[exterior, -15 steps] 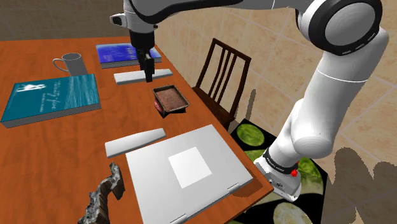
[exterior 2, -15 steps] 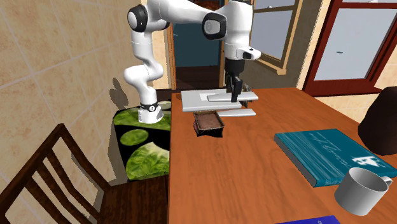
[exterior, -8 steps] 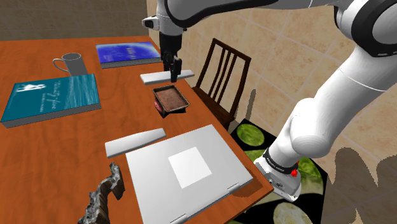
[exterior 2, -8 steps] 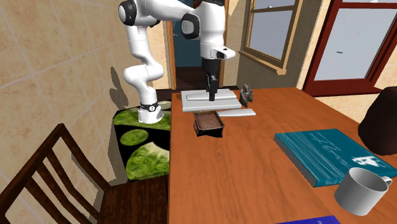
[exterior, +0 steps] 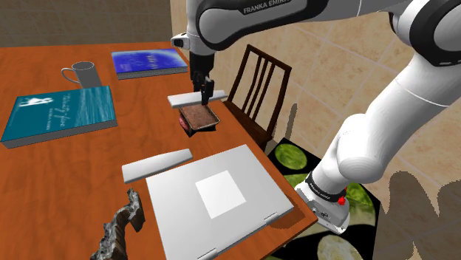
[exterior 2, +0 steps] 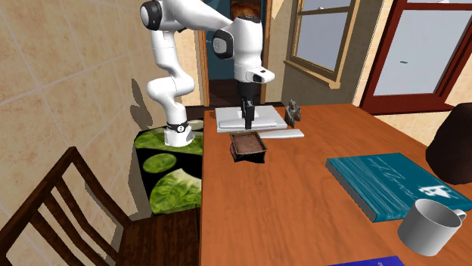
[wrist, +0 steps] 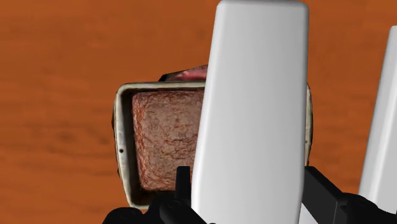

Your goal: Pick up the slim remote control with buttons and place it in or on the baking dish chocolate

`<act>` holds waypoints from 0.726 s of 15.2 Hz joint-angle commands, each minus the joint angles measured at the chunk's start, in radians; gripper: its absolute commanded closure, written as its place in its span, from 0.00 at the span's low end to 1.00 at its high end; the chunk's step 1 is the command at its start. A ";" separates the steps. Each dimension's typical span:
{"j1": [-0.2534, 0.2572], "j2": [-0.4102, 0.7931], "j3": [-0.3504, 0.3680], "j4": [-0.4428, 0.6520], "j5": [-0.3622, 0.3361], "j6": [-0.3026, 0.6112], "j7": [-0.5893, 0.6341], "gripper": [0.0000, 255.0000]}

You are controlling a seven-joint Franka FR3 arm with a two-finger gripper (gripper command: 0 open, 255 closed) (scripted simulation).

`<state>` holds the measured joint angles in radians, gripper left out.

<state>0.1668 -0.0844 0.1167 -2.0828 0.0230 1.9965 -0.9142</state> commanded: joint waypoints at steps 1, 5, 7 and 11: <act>0.000 0.004 0.000 -0.021 0.000 0.026 -0.001 1.00; 0.000 0.025 0.001 -0.063 -0.002 0.089 0.000 1.00; 0.000 0.025 0.001 -0.063 -0.002 0.089 0.000 1.00; 0.000 0.025 0.001 -0.063 -0.002 0.089 0.000 1.00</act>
<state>0.1668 -0.0593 0.1173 -2.1458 0.0206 2.0849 -0.9141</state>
